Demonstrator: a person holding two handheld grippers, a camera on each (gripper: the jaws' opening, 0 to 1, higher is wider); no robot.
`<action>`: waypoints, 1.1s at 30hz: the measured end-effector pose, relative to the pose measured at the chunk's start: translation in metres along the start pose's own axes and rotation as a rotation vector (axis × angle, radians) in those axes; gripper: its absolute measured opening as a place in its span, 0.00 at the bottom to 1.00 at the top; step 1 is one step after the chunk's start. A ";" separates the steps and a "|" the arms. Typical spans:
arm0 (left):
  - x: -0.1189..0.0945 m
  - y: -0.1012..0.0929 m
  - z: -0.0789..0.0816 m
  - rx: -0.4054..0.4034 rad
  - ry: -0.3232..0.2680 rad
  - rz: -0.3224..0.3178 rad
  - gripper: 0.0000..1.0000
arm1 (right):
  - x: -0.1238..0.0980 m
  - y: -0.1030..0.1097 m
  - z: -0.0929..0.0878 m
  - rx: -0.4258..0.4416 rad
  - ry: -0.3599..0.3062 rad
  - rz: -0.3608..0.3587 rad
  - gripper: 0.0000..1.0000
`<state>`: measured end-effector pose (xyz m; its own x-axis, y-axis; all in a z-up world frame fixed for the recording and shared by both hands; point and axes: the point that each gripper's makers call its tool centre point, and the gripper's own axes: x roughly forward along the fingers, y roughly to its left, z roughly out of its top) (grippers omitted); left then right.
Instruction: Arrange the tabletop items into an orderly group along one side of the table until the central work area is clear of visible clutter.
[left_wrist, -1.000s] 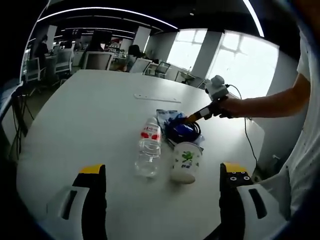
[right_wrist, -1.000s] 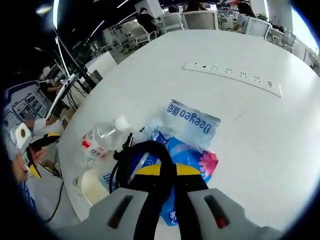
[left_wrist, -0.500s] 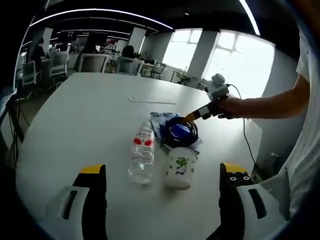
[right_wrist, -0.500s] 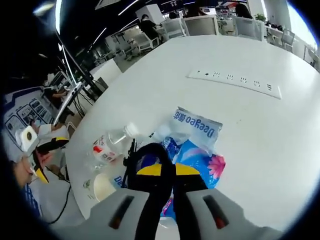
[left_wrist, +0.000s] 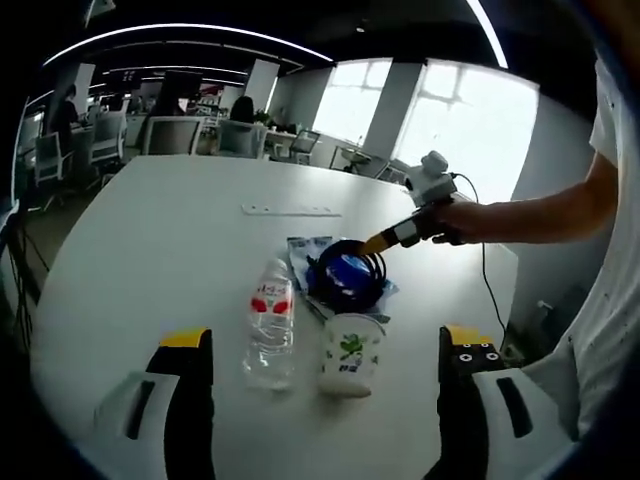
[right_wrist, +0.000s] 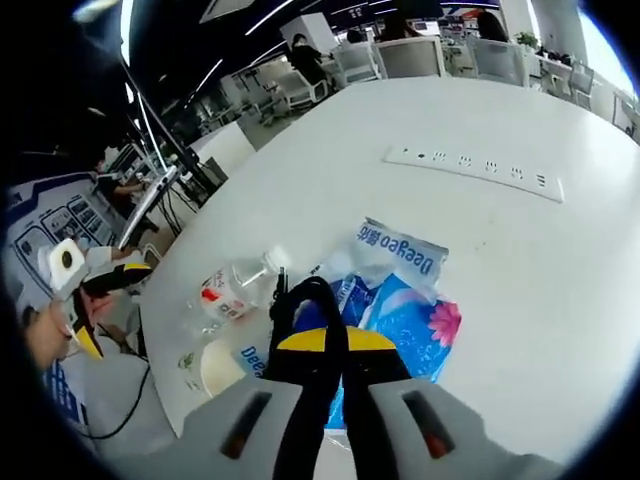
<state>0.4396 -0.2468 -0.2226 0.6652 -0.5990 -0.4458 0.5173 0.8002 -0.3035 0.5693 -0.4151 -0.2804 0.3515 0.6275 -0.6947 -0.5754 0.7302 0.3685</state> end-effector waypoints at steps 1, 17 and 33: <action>0.001 -0.001 0.001 0.004 0.000 -0.002 0.95 | -0.002 0.001 0.000 0.002 -0.003 0.004 0.00; 0.035 -0.017 0.031 0.055 -0.022 -0.063 0.93 | -0.022 0.021 0.005 -0.010 -0.055 0.076 0.00; 0.097 -0.022 0.045 0.146 0.053 -0.069 0.70 | -0.059 0.048 0.021 -0.032 -0.144 0.160 0.00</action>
<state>0.5163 -0.3240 -0.2214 0.5980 -0.6467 -0.4735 0.6358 0.7425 -0.2111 0.5363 -0.4112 -0.2087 0.3547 0.7684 -0.5328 -0.6547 0.6109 0.4452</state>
